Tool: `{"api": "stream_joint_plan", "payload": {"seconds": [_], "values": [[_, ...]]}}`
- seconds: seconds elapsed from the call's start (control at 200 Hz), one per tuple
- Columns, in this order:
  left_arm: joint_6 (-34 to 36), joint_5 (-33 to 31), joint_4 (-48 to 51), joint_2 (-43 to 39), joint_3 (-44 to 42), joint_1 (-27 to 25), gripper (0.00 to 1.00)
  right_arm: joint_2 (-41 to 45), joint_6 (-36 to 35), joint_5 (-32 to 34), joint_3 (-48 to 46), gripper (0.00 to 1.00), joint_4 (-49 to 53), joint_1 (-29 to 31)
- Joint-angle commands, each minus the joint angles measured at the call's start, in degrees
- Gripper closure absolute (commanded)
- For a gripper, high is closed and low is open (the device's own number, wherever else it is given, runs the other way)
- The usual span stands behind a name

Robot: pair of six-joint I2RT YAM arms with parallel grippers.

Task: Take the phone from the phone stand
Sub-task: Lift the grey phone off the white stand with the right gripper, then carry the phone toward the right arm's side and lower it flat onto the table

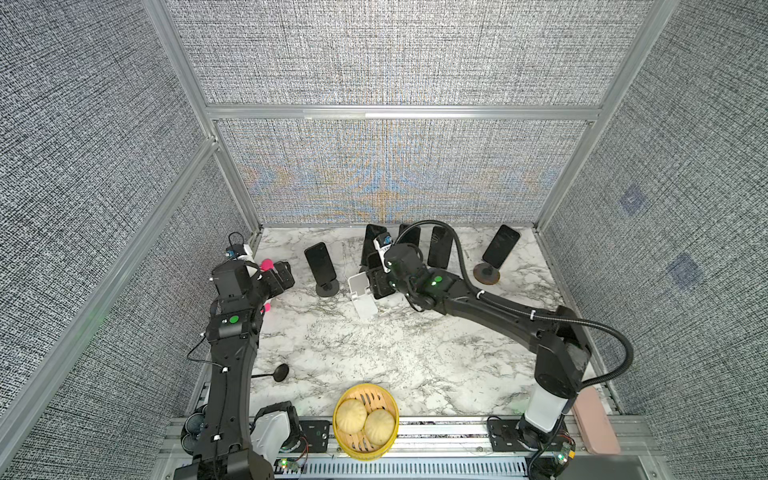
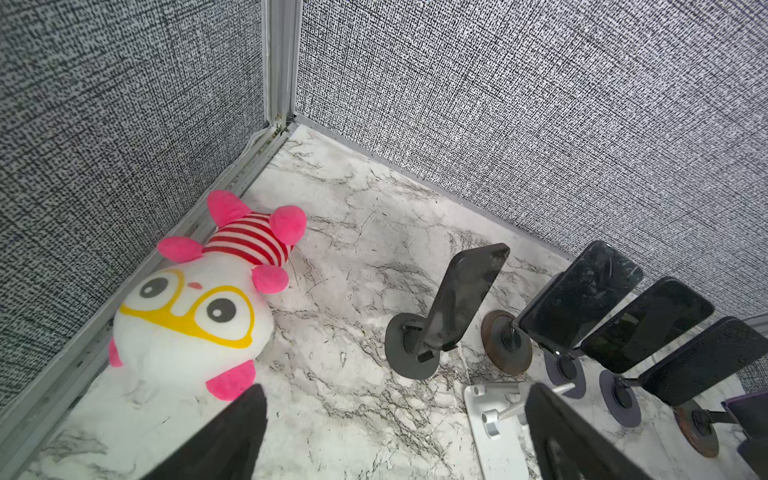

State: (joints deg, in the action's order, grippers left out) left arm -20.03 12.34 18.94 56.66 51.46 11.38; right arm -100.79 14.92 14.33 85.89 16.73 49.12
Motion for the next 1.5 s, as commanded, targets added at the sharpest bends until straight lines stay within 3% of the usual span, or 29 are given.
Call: {"api": "stream_joint_plan", "payload": {"seconds": [0.0, 0.25, 0.52, 0.655, 0.78, 1.01, 1.185, 1.496], "values": [[-0.04, -0.33, -0.54, -0.28, 0.04, -0.04, 0.02, 3.66, 1.39, -1.59, -0.7, 0.4, 16.28, -1.31], [1.56, -2.2, 1.58, 0.27, 0.73, -1.47, 0.02, 14.0, 2.35, -6.35, -5.58, 0.52, 33.98, -10.62], [3.48, -3.97, 4.0, 2.13, 1.87, -5.07, 0.02, 15.1, -6.64, -14.05, -6.76, 0.56, 52.86, -28.35], [3.9, -4.44, 4.43, 2.52, 1.99, -5.79, 0.02, 14.31, -9.08, -14.04, -9.83, 0.62, 53.91, -33.26], [4.14, -4.62, 4.77, 2.48, 2.15, -6.09, 0.02, 12.93, -9.54, -12.92, -10.54, 0.82, 51.67, -36.16], [4.59, -5.05, 4.97, 1.98, 2.06, -6.45, 0.02, 6.16, -13.63, -15.73, -15.83, 0.85, 42.72, -42.31], [4.53, -4.69, 4.97, 2.18, 2.21, -6.52, 0.02, 3.42, -13.52, -17.75, -17.07, 0.87, 38.27, -42.83], [4.5, -4.5, 4.92, 2.37, 2.18, -6.54, 0.02, -0.82, -15.13, -15.27, -16.45, 0.78, 32.84, -42.9]]}}
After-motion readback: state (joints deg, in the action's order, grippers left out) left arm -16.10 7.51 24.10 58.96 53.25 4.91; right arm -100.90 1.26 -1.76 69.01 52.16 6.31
